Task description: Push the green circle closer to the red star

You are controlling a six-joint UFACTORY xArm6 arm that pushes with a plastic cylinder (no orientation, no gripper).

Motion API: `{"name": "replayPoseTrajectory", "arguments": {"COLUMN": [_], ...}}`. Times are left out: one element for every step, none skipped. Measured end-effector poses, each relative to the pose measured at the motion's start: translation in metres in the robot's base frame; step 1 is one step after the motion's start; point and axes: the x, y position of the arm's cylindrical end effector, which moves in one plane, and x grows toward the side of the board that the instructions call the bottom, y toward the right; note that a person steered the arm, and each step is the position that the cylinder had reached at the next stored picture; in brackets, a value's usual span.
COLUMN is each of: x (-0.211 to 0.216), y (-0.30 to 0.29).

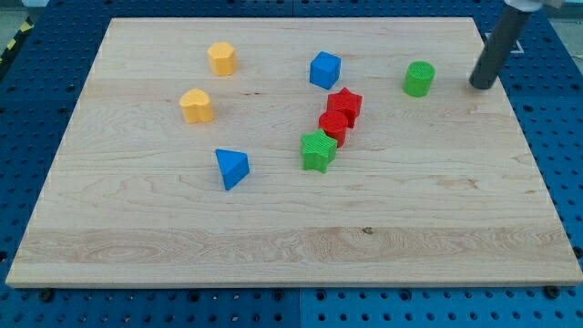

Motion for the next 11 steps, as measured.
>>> {"name": "replayPoseTrajectory", "arguments": {"x": [-0.023,-0.015,-0.002,0.009,0.009,0.009,0.007,-0.006,-0.006,-0.006,-0.007], "y": [-0.022,-0.031,-0.037,-0.047,-0.073,-0.08,-0.096,-0.102,-0.114,-0.131,-0.144]}}
